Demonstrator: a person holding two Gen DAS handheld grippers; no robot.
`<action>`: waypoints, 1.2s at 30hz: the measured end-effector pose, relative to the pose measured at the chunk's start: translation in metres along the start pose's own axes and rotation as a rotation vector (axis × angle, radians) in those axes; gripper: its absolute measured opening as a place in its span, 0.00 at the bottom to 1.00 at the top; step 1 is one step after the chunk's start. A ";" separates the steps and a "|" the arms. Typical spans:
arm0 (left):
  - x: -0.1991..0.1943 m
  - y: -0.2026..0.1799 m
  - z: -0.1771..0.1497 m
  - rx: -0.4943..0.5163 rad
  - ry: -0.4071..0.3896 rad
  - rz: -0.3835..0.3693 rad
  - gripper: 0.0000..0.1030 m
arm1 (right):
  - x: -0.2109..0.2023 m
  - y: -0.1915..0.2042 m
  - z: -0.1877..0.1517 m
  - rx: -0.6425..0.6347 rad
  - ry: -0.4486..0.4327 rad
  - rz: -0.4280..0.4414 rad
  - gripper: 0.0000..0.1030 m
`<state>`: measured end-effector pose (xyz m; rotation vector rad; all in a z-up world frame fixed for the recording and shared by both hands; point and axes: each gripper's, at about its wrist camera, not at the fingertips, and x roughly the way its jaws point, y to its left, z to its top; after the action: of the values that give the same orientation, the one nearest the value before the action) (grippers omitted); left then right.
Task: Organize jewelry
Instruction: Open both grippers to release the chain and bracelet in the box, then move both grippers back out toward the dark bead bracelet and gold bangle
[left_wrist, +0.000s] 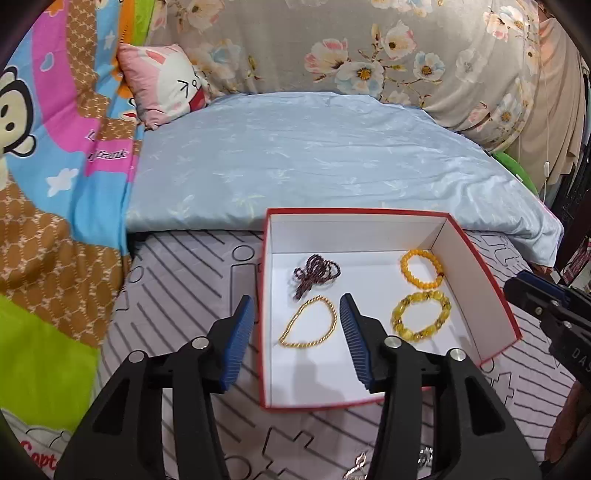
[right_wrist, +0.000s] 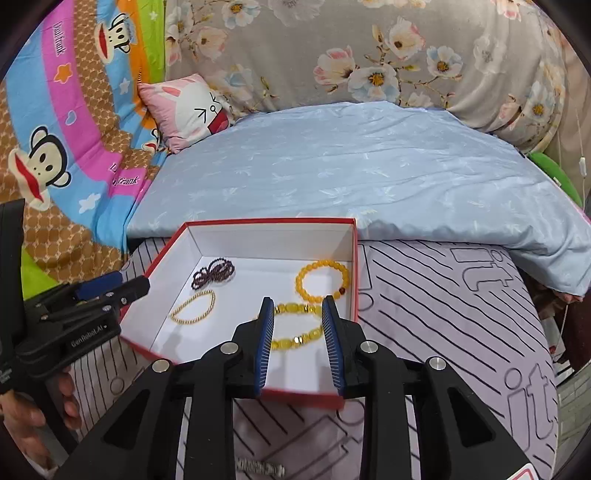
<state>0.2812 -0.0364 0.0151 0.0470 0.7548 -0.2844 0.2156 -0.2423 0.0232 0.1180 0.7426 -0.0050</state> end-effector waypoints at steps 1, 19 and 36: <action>-0.006 0.001 -0.004 -0.001 -0.001 0.000 0.48 | -0.006 0.000 -0.005 -0.007 -0.003 -0.006 0.26; -0.065 -0.001 -0.098 -0.047 0.088 0.000 0.49 | -0.064 0.018 -0.109 0.008 0.107 0.040 0.26; -0.092 -0.020 -0.159 -0.040 0.174 -0.082 0.49 | -0.037 0.035 -0.150 0.026 0.215 0.070 0.24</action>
<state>0.1056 -0.0108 -0.0367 0.0028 0.9364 -0.3461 0.0893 -0.1928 -0.0578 0.1714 0.9527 0.0660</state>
